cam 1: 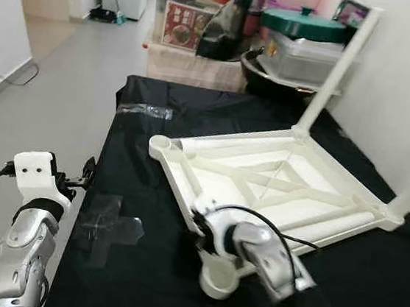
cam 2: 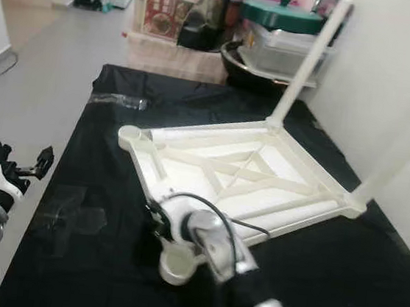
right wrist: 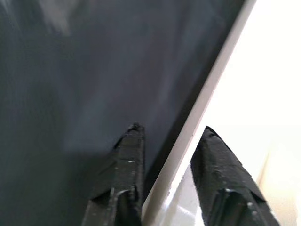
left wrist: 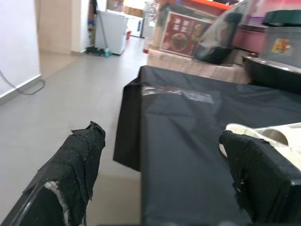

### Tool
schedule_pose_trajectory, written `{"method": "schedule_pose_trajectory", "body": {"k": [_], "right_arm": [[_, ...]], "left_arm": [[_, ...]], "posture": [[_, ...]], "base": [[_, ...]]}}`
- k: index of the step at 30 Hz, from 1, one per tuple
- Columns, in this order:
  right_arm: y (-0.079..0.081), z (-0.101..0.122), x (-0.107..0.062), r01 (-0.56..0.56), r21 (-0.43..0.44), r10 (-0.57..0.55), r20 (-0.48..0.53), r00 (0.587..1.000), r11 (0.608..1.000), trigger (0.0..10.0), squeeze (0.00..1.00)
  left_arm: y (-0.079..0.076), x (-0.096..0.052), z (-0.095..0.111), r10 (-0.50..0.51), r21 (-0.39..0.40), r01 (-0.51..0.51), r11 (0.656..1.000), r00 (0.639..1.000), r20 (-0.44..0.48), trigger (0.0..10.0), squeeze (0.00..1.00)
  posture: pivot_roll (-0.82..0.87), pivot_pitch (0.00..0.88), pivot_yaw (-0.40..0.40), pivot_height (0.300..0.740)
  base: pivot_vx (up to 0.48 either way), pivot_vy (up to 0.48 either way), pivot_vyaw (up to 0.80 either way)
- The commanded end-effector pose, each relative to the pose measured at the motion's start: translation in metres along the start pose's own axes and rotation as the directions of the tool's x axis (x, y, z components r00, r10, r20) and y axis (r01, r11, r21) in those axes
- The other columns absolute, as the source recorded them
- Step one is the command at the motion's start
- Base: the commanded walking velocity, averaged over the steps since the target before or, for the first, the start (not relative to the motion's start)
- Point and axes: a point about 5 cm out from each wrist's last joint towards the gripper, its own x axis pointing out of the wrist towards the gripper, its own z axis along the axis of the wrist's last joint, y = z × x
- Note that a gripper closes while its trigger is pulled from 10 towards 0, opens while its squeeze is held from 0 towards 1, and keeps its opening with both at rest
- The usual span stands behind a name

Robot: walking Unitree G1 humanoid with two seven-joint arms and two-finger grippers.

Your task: Building children table

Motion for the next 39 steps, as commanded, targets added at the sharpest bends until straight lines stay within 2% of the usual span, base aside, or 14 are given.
{"method": "schedule_pose_trajectory", "body": {"k": [1,8,10,11,14,16,19,23,29,31,32,33,36,39], "right_arm": [[0.008,-0.012,0.002,-0.056,0.015,0.056,-0.046,0.997,0.998,0.0,0.0],[0.01,-0.023,-0.011,-0.097,-0.041,0.095,-0.047,0.994,0.994,0.0,0.0],[0.009,-0.043,-0.032,-0.171,-0.151,0.158,-0.091,0.983,0.974,0.0,0.0],[0.009,-0.043,-0.032,-0.171,-0.151,0.158,-0.091,0.983,0.974,0.0,0.0],[-0.003,-0.081,-0.076,-0.296,-0.321,0.228,-0.233,0.945,0.9,0.0,0.0],[-0.012,-0.097,-0.099,-0.36,-0.388,0.246,-0.313,0.917,0.849,0.0,0.0],[-0.014,-0.101,-0.106,-0.376,-0.403,0.246,-0.337,0.909,0.834,0.0,0.0],[-0.031,-0.115,-0.129,-0.402,-0.465,0.193,-0.433,0.88,0.789,0.0,0.0],[-0.035,-0.119,-0.132,-0.415,-0.497,0.172,-0.463,0.869,0.762,0.0,0.0],[-0.035,-0.12,-0.132,-0.429,-0.524,0.178,-0.461,0.869,0.736,0.0,0.0],[-0.036,-0.122,-0.133,-0.453,-0.557,0.182,-0.473,0.862,0.696,0.0,0.0],[-0.036,-0.122,-0.133,-0.453,-0.557,0.182,-0.473,0.862,0.696,0.0,0.0],[-0.043,-0.123,-0.14,-0.509,-0.628,0.176,-0.515,0.839,0.589,0.0,0.0],[-0.045,-0.122,-0.141,-0.516,-0.642,0.173,-0.519,0.837,0.567,0.0,0.0]], "left_arm": [[-0.01,0.003,0.0,-0.03,-0.01,0.03,0.999,0.999,0.01,10.0,0.0],[-0.02,0.007,-0.001,-0.063,-0.003,0.063,0.998,0.998,0.012,10.0,0.0],[-0.024,0.01,-0.002,-0.081,-0.004,0.081,0.997,0.997,0.012,10.0,0.0],[-0.024,0.01,-0.002,-0.081,-0.004,0.081,0.997,0.997,0.012,10.0,0.0],[-0.032,0.014,-0.002,-0.111,-0.01,0.111,0.994,0.994,0.012,10.0,0.0],[-0.038,0.016,-0.003,-0.129,-0.016,0.129,0.991,0.992,0.011,10.0,0.0],[-0.04,0.016,-0.004,-0.136,-0.019,0.137,0.99,0.991,0.01,10.0,0.0],[-0.05,0.019,-0.006,-0.179,0.0,0.179,0.984,0.984,0.008,10.0,0.0],[-0.051,0.019,-0.005,-0.186,0.003,0.186,0.983,0.983,0.008,10.0,0.0],[-0.051,0.019,-0.005,-0.187,0.005,0.187,0.982,0.982,0.008,10.0,0.0],[-0.051,0.019,-0.006,-0.188,0.007,0.188,0.982,0.982,0.007,10.0,0.0],[-0.051,0.019,-0.006,-0.188,0.007,0.188,0.982,0.982,0.007,10.0,0.0],[-0.048,0.019,-0.009,-0.186,0.006,0.186,0.982,0.982,-0.002,10.0,0.0],[-0.048,0.02,-0.01,-0.186,0.006,0.186,0.982,0.982,-0.004,10.0,0.0]], "posture": [[0.05,0.0,-0.128,0.74],[0.04,0.0,-0.118,0.74],[0.03,0.0,-0.108,0.74],[0.03,0.0,-0.108,0.74],[0.01,0.0,-0.101,0.74],[-0.01,0.0,-0.092,0.74],[-0.01,0.0,-0.092,0.74],[-0.02,0.0,-0.087,0.74],[-0.02,0.0,-0.09,0.74],[-0.01,0.0,-0.09,0.74],[-0.01,0.0,-0.092,0.74],[-0.01,0.0,-0.092,0.74],[0.0,0.0,-0.091,0.74],[0.0,0.0,-0.091,0.74]], "base": [[0.0,0.0,0.0],[0.0,0.0,0.0],[0.0,0.0,0.0],[0.0,0.0,0.0],[0.0,0.0,0.0],[0.0,0.0,0.0],[0.0,0.0,0.0],[0.0,0.0,0.0],[0.0,0.0,0.0],[0.0,0.0,0.0],[0.0,0.0,0.0],[0.0,0.0,0.0],[0.0,0.0,0.0],[0.0,0.0,0.0]]}}
